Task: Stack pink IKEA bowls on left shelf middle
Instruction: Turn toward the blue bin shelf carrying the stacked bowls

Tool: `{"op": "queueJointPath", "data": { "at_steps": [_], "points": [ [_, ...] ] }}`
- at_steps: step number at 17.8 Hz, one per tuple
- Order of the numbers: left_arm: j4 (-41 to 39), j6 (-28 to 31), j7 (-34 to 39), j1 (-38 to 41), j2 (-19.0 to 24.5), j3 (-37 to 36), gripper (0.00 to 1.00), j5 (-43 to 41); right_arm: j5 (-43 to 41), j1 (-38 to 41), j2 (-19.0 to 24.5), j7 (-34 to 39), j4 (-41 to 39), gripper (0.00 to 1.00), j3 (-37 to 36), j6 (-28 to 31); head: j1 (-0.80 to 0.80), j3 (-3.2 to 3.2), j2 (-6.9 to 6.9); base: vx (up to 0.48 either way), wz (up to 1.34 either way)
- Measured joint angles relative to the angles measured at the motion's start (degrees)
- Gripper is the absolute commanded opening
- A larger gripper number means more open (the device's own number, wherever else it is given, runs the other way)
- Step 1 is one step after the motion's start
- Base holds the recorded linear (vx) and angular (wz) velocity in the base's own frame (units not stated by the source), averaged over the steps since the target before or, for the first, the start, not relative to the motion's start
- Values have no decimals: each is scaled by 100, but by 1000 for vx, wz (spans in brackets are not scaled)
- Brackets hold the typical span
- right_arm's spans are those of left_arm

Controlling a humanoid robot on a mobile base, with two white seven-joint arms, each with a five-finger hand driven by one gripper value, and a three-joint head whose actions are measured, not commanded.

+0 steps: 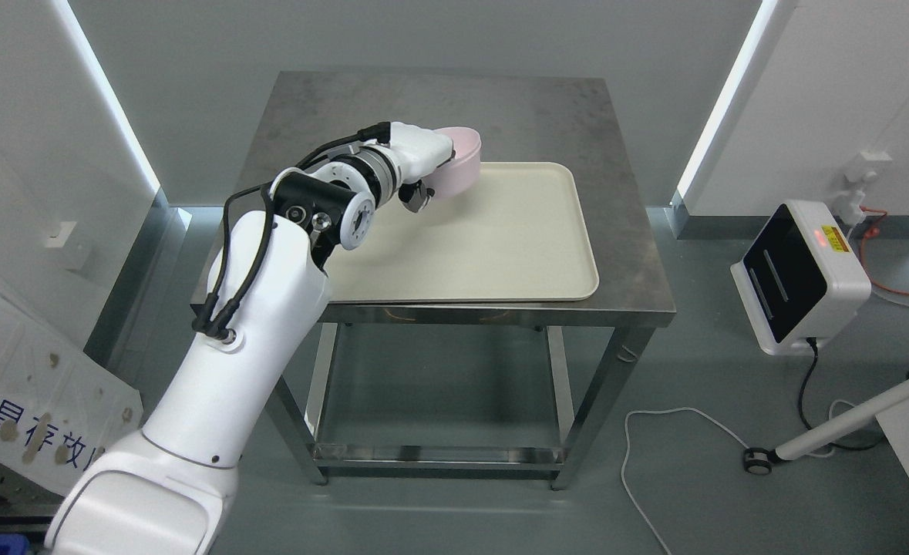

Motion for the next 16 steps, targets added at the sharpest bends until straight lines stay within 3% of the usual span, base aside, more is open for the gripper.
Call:
{"op": "queueJointPath", "data": {
  "at_steps": [3,7,16],
  "points": [
    [-196,534,190,146,-1,213,0,-8,0,0,0,0,0,100,0,0,0,0,0,-153,-26],
    [-489,582,438,392,-2,523,0,-2,0,0,0,0,0,100,0,0,0,0,0,-241,32],
    [-986,-1816,1760,1385,-3,1489,0,159,0,1,0,0,0,100,0,0,0,0,0,-358,32]
  ]
}}
